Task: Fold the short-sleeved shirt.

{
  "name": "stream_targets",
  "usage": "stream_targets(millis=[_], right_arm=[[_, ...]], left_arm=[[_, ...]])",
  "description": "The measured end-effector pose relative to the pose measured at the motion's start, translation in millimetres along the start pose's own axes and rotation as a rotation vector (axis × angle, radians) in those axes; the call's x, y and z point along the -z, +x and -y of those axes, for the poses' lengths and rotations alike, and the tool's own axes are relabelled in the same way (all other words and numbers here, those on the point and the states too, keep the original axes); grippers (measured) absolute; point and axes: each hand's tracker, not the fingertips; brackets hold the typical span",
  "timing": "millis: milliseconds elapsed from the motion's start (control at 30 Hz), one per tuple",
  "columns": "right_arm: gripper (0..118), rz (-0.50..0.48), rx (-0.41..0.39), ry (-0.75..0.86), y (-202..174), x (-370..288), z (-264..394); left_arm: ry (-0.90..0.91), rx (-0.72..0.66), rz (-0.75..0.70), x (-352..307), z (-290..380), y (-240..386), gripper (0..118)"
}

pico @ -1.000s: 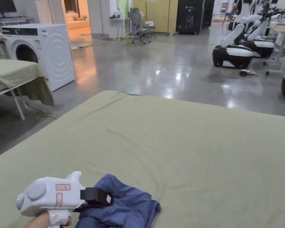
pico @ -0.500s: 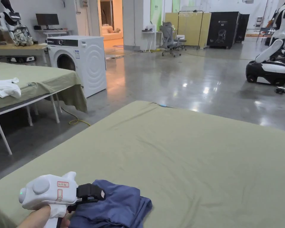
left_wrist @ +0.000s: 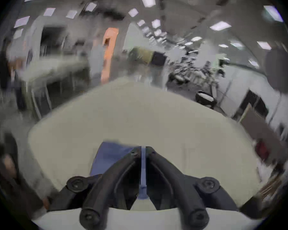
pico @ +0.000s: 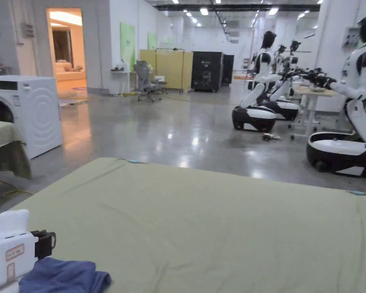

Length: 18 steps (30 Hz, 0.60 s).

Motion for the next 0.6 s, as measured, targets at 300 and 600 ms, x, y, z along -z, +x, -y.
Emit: stream_targets(millis=[300, 600], right_arm=[[6, 0.271, -0.058, 0.138, 9, 6, -105], [7, 0.261, -0.103, 0.226, 2, -13, -90]], left_arm=[[0.371, 0.001, 0.158, -57, -24, 219, 5], [0.333, 0.178, 0.260, -76, -12, 273, 5]])
